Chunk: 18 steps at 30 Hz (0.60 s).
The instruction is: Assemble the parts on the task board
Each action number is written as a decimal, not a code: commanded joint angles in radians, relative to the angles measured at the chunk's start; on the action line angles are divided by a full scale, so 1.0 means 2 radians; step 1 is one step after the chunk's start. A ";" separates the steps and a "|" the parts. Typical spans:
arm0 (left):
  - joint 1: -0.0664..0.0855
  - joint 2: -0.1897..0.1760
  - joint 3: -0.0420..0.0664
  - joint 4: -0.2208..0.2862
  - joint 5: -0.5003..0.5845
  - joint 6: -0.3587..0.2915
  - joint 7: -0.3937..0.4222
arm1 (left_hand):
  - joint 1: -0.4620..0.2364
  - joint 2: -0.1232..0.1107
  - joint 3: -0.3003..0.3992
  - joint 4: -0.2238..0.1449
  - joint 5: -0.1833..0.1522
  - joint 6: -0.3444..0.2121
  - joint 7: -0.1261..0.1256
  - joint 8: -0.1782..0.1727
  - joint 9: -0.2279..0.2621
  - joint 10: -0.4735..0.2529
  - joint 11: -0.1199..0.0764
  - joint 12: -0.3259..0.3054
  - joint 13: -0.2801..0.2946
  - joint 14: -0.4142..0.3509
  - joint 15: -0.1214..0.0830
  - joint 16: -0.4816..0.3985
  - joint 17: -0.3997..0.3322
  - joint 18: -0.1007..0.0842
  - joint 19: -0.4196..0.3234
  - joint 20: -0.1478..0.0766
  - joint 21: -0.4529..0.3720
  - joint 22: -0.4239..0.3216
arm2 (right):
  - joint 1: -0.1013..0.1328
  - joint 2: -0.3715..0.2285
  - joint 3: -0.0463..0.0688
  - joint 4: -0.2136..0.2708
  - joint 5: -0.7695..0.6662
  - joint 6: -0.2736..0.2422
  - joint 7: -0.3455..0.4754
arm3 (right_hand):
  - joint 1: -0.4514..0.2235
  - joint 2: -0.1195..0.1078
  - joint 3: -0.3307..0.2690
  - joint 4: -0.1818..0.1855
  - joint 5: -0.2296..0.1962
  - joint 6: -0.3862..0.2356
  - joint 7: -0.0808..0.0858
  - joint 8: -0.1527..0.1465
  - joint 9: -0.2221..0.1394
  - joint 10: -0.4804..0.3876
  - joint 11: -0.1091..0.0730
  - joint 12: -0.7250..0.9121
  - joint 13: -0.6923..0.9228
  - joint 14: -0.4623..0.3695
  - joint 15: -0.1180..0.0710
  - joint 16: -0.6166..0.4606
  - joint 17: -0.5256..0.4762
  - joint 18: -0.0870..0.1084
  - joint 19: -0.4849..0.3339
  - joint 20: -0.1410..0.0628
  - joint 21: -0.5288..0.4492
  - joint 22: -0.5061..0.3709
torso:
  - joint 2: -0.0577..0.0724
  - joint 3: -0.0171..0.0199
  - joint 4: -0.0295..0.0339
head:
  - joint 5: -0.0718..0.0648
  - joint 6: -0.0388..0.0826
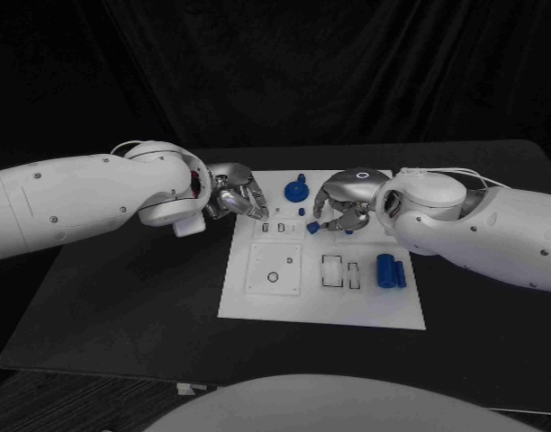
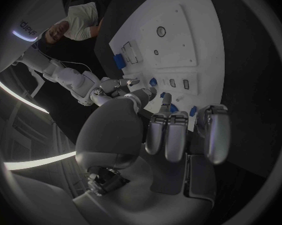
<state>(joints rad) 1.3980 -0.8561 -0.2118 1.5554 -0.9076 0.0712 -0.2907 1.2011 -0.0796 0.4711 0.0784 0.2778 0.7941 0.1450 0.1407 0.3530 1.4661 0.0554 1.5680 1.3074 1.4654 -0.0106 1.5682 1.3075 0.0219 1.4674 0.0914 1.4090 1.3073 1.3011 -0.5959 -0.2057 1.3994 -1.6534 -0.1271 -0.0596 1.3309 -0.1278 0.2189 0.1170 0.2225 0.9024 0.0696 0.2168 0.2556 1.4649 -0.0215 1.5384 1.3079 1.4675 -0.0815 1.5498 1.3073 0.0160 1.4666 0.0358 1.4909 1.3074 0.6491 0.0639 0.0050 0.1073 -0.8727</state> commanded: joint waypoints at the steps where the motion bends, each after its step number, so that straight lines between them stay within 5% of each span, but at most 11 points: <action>1: 0.002 0.000 0.000 0.000 0.009 0.009 0.005 | 0.019 0.002 -0.006 -0.009 -0.003 -0.004 0.003 -0.008 -0.014 0.052 0.003 0.001 0.132 0.053 0.004 0.001 0.132 0.008 0.007 0.005 -0.002 0.106 | -0.002 0.001 0.000 0.000 -0.007 0.004 -0.007 | 0.003 -0.002 -0.004 0.001 -0.004 -0.003 -0.002 -0.003 -0.001 0.038 -0.004 -0.001 0.098 0.048 -0.003 0.002 0.114 0.002 0.033 -0.005 0.003 0.119 | -0.001 0.0012 -0.0004 | 0.001 0.000; 4: 0.002 0.001 0.000 0.000 0.006 0.010 0.004 | 0.063 0.006 -0.003 -0.041 0.001 0.054 -0.007 0.017 -0.016 0.052 -0.005 0.001 0.132 0.053 -0.002 0.001 0.132 0.008 0.009 0.003 0.002 0.107 | -0.002 0.001 0.000 -0.002 -0.007 0.004 -0.007 | 0.004 -0.002 -0.004 0.001 -0.005 -0.005 -0.002 -0.005 -0.002 0.037 -0.004 -0.001 0.098 0.048 -0.003 0.002 0.114 0.002 0.033 -0.005 0.003 0.119 | -0.001 0.0019 -0.0001 | 0.001 0.000; 7: 0.002 0.001 0.000 0.000 0.002 0.014 0.001 | 0.082 0.011 -0.008 -0.053 -0.012 0.088 -0.015 0.034 -0.015 0.052 -0.013 0.001 0.132 0.053 -0.008 0.001 0.132 0.008 0.010 -0.002 0.002 0.107 | -0.003 0.002 0.000 -0.003 -0.007 0.004 -0.007 | 0.004 -0.001 -0.004 0.001 -0.006 -0.005 -0.002 -0.005 -0.002 0.037 -0.004 -0.002 0.098 0.048 -0.003 0.002 0.114 0.002 0.033 -0.005 0.003 0.119 | -0.002 0.0022 0.0004 | 0.001 0.000; 13: 0.002 0.002 0.000 -0.003 -0.002 0.017 -0.002 | 0.093 0.017 -0.017 -0.059 -0.027 0.113 -0.021 0.042 -0.020 0.052 -0.017 0.001 0.132 0.053 -0.012 0.001 0.132 0.008 0.009 -0.007 0.002 0.107 | -0.004 0.002 0.000 -0.003 -0.007 0.004 -0.006 | 0.005 -0.001 -0.005 0.002 -0.008 -0.005 -0.002 -0.006 -0.002 0.037 -0.004 -0.002 0.097 0.048 -0.003 0.002 0.113 0.002 0.033 -0.005 0.003 0.119 | -0.001 0.0021 0.0005 | 0.000 0.000; 18: 0.002 0.003 0.000 -0.005 -0.008 0.012 0.002 | 0.102 0.021 -0.015 -0.064 -0.016 0.137 -0.027 0.046 -0.024 0.052 -0.023 0.001 0.132 0.053 -0.017 0.001 0.132 0.008 0.011 -0.012 0.004 0.108 | -0.004 0.003 0.000 -0.004 -0.007 0.004 -0.006 | 0.007 0.000 -0.004 0.001 -0.010 -0.004 -0.002 -0.006 -0.002 0.037 -0.004 -0.002 0.096 0.047 -0.003 0.002 0.113 0.002 0.032 -0.005 0.001 0.118 | -0.001 0.0021 0.0004 | 0.001 0.000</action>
<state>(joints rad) 1.3989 -0.8526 -0.2119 1.5454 -0.9127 0.0912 -0.2968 1.3924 -0.0364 0.4392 -0.0435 0.2385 1.0597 0.0909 0.2303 0.3039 1.4673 0.0169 1.5680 1.3074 1.4669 -0.0377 1.5681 1.3074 0.0218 1.4675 0.0764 1.4120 1.3073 1.2957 -0.5919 -0.2056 1.3920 -1.6578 -0.1243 -0.0595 1.3345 -0.1314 0.2152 0.1187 0.2048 0.8988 0.0660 0.2097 0.2521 1.4649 -0.0214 1.5384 1.3077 1.4676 -0.0814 1.5497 1.3073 0.0160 1.4640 0.0331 1.4908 1.3073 0.6460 0.0679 0.0056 0.1084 -0.8727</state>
